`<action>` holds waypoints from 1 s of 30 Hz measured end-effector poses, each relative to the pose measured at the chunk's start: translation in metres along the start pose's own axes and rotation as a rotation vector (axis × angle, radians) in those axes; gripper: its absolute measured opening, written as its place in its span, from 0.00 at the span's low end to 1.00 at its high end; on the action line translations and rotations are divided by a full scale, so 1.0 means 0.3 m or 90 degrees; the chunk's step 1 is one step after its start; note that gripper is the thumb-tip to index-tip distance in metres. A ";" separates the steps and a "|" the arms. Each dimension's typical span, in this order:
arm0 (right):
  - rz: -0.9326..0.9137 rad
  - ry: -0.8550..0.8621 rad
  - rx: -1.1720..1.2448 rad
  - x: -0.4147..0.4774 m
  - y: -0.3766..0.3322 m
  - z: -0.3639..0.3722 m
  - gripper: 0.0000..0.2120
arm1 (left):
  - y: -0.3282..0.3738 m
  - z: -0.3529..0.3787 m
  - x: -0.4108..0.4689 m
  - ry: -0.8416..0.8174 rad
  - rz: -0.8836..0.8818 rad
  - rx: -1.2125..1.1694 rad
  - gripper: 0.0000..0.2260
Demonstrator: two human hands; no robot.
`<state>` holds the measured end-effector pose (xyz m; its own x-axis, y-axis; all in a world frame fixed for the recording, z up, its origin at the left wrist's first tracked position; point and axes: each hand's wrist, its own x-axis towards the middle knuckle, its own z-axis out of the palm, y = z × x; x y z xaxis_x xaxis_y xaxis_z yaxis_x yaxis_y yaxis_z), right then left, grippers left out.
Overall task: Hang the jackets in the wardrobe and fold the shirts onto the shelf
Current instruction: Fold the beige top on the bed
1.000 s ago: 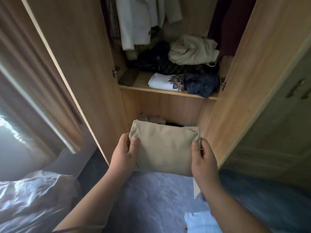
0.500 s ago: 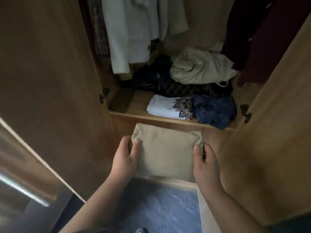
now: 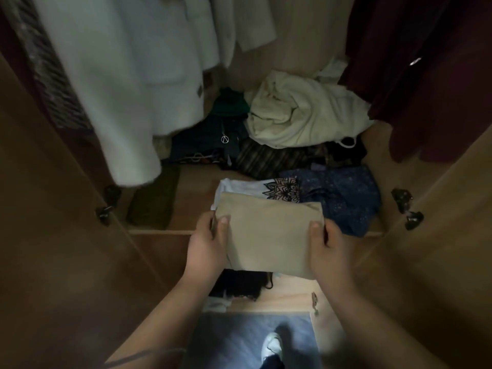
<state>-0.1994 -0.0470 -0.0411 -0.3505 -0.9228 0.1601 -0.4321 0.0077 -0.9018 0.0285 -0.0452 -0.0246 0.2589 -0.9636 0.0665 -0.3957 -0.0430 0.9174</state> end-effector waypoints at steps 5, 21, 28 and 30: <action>-0.017 -0.036 0.004 0.233 0.011 0.078 0.11 | 0.040 0.086 0.216 0.037 0.000 0.051 0.08; 0.015 -0.252 -0.394 0.646 0.099 0.232 0.12 | -0.055 0.293 0.546 0.029 -0.145 0.256 0.17; -0.098 -0.224 -0.385 0.647 0.041 0.204 0.25 | -0.063 0.238 0.576 0.004 -0.068 0.437 0.17; -0.264 -0.165 -0.346 0.633 0.009 0.207 0.24 | -0.036 0.246 0.587 0.021 0.064 0.493 0.21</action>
<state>-0.2155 -0.2460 -0.0380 0.1102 -0.9521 0.2851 -0.8619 -0.2344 -0.4496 0.0133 -0.2338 -0.0520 0.2103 -0.9649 0.1573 -0.9176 -0.1393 0.3722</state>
